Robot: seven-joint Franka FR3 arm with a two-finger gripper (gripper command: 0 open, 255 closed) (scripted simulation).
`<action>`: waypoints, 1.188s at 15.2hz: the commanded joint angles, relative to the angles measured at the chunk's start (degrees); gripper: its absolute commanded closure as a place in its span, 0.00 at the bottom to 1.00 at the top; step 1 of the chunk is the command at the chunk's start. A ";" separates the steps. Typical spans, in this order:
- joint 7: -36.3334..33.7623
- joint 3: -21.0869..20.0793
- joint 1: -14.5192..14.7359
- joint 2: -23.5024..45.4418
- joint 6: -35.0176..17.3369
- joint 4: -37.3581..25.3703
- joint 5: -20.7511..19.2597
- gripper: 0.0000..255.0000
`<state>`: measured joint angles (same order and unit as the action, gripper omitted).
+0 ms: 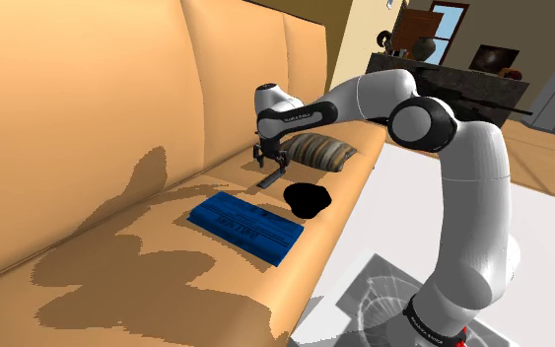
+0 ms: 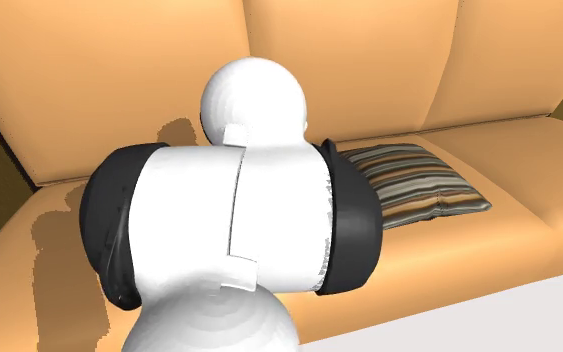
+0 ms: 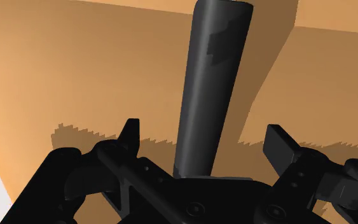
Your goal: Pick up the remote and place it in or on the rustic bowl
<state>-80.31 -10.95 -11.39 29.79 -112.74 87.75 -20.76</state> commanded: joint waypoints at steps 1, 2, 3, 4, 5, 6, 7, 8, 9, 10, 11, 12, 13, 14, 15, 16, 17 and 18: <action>-2.08 1.25 -0.08 2.90 0.24 -3.39 -0.41 0.00; -2.16 1.33 -0.16 3.13 -0.38 -3.00 -0.51 0.00; -2.23 1.41 -0.25 3.37 -1.00 -2.63 -0.61 0.00; -2.31 1.49 -0.34 3.62 -1.61 -2.28 -0.72 0.00; -2.39 1.56 -0.42 3.89 -2.22 -1.94 -0.83 0.00; -2.47 1.64 -0.51 4.16 -2.82 -1.62 -0.94 0.00; -2.55 1.73 -0.59 4.44 -3.41 -1.31 -1.06 0.00; -2.62 1.81 -0.67 4.73 -4.00 -1.02 -1.17 0.00; -2.67 1.86 -0.71 4.91 -4.34 -0.86 -1.24 0.00; -2.67 1.86 -0.71 4.90 -4.34 -0.85 -1.24 0.00; -2.67 1.86 -0.71 4.91 -4.34 -0.85 -1.24 0.00; -2.67 1.86 -0.71 4.91 -4.34 -0.86 -1.24 0.00; -2.67 1.86 -0.71 4.91 -4.34 -0.86 -1.24 0.00; -2.67 1.86 -0.71 4.91 -4.34 -0.86 -1.24 0.00; -2.67 1.86 -0.71 4.91 -4.34 -0.86 -1.24 0.00; -2.67 1.86 -0.71 4.90 -4.33 -0.86 -1.24 0.00; -2.67 1.86 -0.71 4.90 -4.33 -0.86 -1.24 1.00; -2.67 1.86 -0.71 4.90 -4.33 -0.86 -1.24 1.00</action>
<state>-82.99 -9.17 -12.05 34.49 -117.64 86.72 -22.01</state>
